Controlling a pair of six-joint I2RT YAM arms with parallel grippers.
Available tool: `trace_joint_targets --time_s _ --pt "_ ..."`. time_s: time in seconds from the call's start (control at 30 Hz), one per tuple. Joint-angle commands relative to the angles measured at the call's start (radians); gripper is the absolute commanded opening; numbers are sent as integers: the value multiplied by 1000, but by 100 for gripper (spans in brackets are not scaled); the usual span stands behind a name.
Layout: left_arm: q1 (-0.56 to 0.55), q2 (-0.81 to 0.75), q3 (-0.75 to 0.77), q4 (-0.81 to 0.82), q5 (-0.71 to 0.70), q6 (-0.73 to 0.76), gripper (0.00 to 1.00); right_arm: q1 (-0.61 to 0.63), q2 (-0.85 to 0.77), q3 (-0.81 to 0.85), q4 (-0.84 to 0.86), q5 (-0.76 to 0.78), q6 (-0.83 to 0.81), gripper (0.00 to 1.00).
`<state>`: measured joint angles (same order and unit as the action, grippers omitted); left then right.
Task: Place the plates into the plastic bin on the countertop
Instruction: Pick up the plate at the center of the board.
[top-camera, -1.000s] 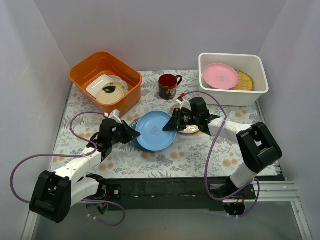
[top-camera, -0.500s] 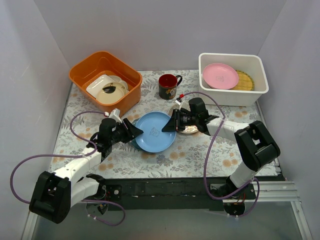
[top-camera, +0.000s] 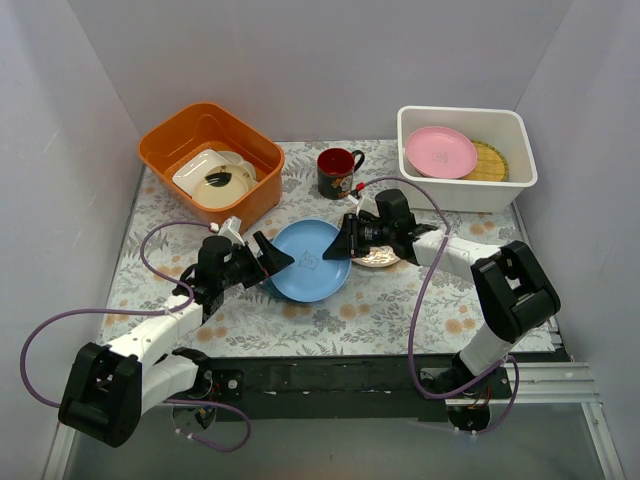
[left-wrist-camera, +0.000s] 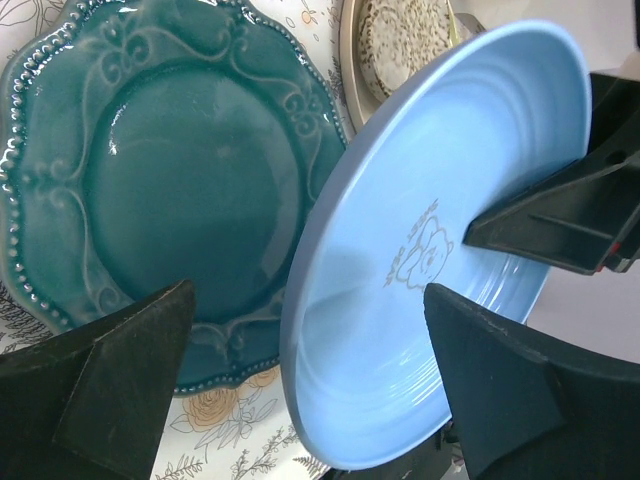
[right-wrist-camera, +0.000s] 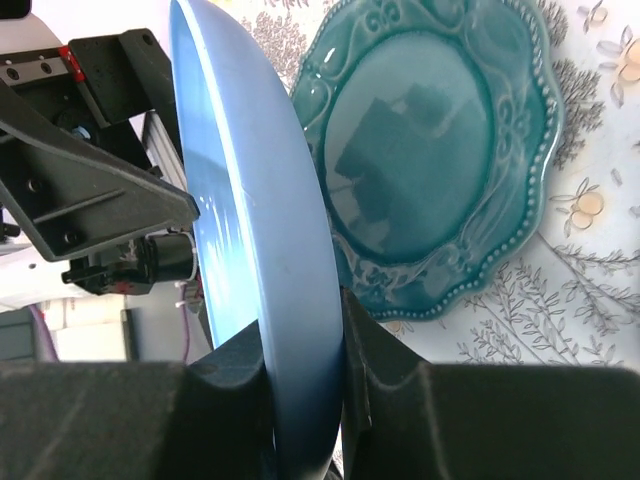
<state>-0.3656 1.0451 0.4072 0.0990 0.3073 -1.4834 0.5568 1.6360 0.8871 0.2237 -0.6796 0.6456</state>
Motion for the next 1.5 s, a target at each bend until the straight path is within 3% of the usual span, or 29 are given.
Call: trace_joint_targets --time_s 0.0,0.57,1.47 --pt "-3 -25 35 7 12 26 98 2 -10 91 -84 37 -93 1" --pt "-3 -45 25 1 13 35 98 0 -34 269 -401 327 -317 1" --pt "-3 -40 18 2 15 37 98 -15 -54 523 -672 756 -498 1"
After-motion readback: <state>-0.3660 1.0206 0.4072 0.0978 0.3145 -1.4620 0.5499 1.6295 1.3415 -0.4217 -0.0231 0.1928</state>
